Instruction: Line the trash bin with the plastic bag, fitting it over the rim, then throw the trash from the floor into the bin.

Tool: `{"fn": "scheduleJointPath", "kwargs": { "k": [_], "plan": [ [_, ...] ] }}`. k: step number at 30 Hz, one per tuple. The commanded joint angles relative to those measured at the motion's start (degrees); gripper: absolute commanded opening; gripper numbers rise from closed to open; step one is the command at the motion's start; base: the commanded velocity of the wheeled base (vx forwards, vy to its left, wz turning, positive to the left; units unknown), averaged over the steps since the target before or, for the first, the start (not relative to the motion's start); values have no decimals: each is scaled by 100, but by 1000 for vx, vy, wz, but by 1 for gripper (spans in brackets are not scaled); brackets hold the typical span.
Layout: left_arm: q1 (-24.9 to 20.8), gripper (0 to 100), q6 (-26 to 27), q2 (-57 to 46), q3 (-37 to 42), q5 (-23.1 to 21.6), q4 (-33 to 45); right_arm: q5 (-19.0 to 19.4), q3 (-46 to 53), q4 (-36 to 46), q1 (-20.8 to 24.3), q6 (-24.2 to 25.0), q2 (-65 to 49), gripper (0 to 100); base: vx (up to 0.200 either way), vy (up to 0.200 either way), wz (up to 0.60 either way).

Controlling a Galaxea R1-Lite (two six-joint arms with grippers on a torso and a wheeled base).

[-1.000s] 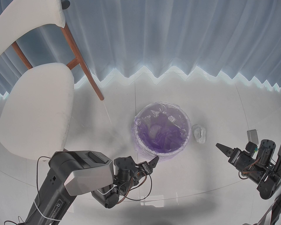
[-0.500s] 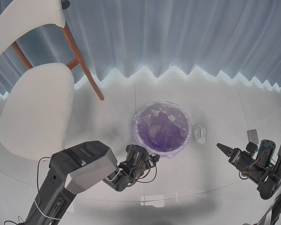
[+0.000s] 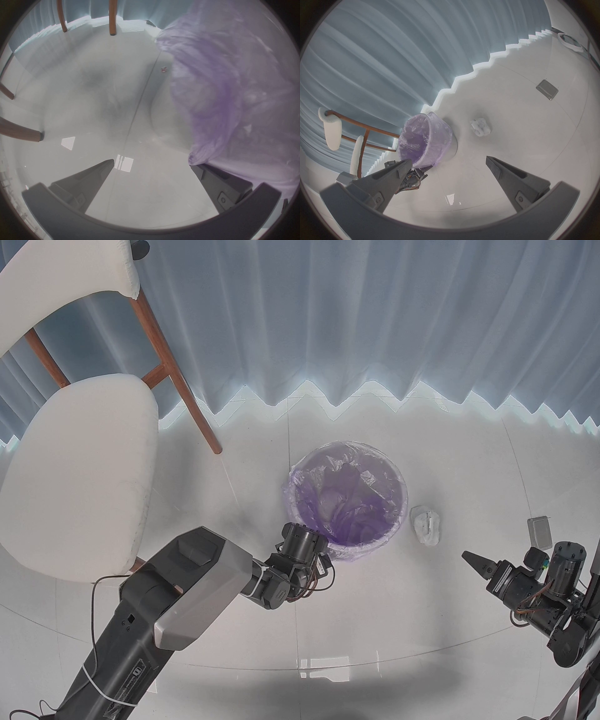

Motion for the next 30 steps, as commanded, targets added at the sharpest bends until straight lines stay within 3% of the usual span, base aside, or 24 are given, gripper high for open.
{"fn": "scheduleJointPath", "kwargs": {
  "k": [1, 8, 19, 30],
  "plan": [
    [29, 100, -42, 39, -24, 115, 238, -3, -63, -67, 15, -123, 462, 100, 0, 0, 0],
    [29, 100, -121, -304, 433, 115, 546, -3, -546, -67, 138, -808, 1455, 100, 0, 0, 0],
    [-287, 100, -394, -1315, 1514, 106, 546, -91, -2304, 3, 868, -834, 2861, 100, 0, 0, 0],
    [-410, 100, -692, -2871, 3034, 124, 264, -100, -3904, 1295, 868, -808, 3151, 100, 0, 0, 0]
  ]
}}
